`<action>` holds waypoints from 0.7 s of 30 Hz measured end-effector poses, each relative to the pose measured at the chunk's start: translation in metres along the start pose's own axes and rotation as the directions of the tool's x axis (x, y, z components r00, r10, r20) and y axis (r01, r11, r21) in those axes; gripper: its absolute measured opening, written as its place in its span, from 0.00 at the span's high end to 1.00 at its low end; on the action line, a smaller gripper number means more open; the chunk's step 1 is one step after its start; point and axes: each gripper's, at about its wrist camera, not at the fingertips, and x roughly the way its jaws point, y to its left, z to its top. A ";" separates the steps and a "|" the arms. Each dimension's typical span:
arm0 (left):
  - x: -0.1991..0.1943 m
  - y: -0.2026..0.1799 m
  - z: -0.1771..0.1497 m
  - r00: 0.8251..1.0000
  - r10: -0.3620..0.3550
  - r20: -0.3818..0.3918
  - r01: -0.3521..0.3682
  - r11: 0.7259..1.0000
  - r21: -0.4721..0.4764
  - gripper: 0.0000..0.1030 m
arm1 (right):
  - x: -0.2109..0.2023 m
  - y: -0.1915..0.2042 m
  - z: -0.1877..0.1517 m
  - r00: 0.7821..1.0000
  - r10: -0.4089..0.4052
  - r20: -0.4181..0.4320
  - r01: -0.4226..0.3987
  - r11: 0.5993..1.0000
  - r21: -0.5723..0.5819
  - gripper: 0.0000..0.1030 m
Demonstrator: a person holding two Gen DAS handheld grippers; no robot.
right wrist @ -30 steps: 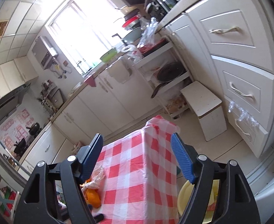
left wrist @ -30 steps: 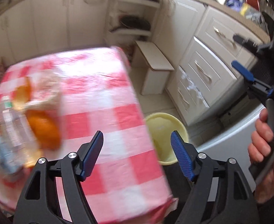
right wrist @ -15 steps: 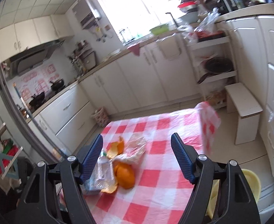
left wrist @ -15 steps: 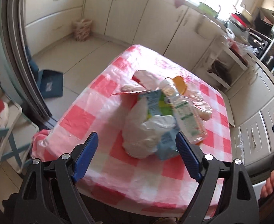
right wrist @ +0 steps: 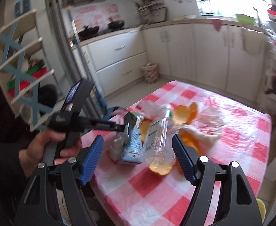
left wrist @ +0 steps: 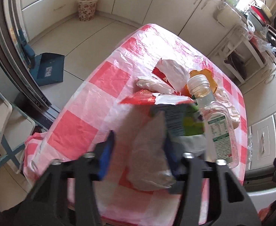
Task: Collect trash
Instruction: 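Return both tools to the table and reach toward the blue milk carton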
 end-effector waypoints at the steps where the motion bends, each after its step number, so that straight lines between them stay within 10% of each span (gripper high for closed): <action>1: 0.000 0.003 0.000 1.000 0.009 -0.006 -0.009 1.000 0.014 0.82 | 0.009 0.005 -0.001 1.000 0.007 -0.019 -0.007 1.000 -0.015 0.30; 12: -0.023 0.052 -0.001 1.000 -0.012 -0.016 0.012 0.999 0.034 0.88 | 0.086 0.063 -0.010 0.975 0.138 -0.173 -0.157 0.982 -0.100 0.30; 21: -0.030 0.086 -0.001 1.000 0.006 -0.014 -0.005 1.000 0.010 0.70 | 0.118 0.030 -0.019 0.967 0.179 -0.183 -0.148 0.974 0.171 0.30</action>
